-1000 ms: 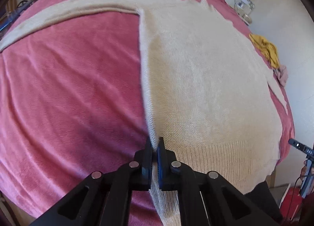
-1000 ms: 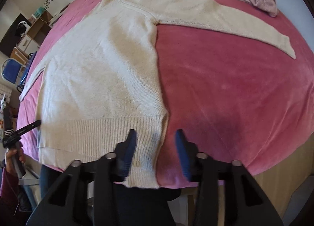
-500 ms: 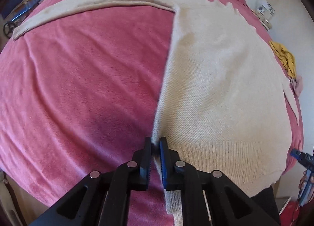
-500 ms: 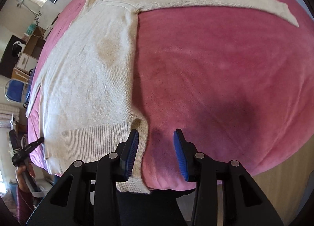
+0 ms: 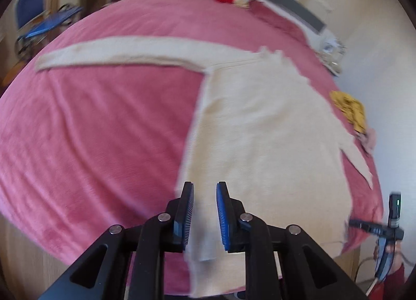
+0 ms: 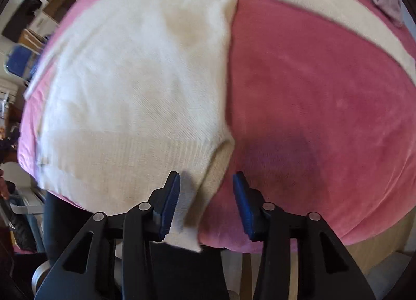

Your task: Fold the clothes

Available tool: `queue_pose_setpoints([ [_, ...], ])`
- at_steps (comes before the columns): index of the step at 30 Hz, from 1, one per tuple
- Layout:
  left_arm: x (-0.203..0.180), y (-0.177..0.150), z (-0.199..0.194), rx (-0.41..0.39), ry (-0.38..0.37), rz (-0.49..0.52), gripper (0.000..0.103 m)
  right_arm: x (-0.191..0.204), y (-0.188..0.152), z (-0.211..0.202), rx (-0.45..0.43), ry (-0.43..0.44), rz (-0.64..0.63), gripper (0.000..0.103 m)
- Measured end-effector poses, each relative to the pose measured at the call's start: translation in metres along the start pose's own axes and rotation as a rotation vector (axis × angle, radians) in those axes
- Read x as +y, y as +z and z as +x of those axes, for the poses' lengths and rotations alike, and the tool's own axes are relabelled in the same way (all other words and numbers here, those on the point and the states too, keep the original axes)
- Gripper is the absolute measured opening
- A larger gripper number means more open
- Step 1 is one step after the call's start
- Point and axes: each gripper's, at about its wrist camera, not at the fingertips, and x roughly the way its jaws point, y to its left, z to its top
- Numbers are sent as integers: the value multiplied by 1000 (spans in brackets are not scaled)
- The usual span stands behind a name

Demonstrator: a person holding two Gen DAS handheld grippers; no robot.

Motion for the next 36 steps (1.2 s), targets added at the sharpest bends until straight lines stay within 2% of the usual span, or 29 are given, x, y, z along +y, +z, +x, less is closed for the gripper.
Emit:
queue_pose_setpoints([
  [2,-53,37,43,23,-44,62,19,-2,10,-18,-69,30,18,48],
  [4,-84,49,83,57,-53,110,19,-8,33,-16,-91,173,110,48],
  [6,-94,46,110,124,-13,136,19,-11,55,-4,-83,305,178,48],
  [7,-94,43,122,160,24,139,19,-12,62,8,-53,338,205,48],
  [8,-86,38,131,193,57,122,19,-12,63,21,-13,324,245,48],
  [10,-65,26,141,254,103,67,19,-22,60,44,84,227,295,48],
  [11,-54,19,142,265,104,42,19,-27,54,45,87,202,296,43],
  [12,-42,13,140,264,90,17,19,-32,47,46,89,176,298,33],
  [14,-28,6,133,267,78,-12,16,-41,36,46,93,134,299,28],
  [16,-28,10,133,263,88,-4,13,-40,41,34,57,172,297,31],
  [18,-31,17,135,257,101,11,16,-36,53,18,1,220,297,35],
  [21,-35,26,137,248,122,34,18,-25,95,8,-87,297,292,46],
  [24,-40,35,140,239,143,58,19,-12,142,29,-100,368,317,47],
  [26,-42,42,142,234,156,73,19,-11,155,58,-28,317,361,47],
  [27,-44,45,143,231,163,81,19,-15,156,71,13,233,360,47],
  [28,-39,43,144,230,165,73,19,-20,156,82,42,157,358,45],
  [30,-25,36,141,224,151,34,19,-33,151,82,16,70,350,12],
  [31,-21,36,135,208,135,15,19,-42,148,81,10,84,374,8],
  [33,-13,36,124,176,101,-22,20,-50,146,76,-11,132,392,13],
  [34,-14,39,118,146,96,-22,23,-48,149,70,-42,139,384,16],
  [35,-19,46,112,107,98,-8,25,-45,151,63,-71,153,373,30],
  [36,-26,54,108,71,88,3,27,-36,156,59,-91,191,346,50],
])
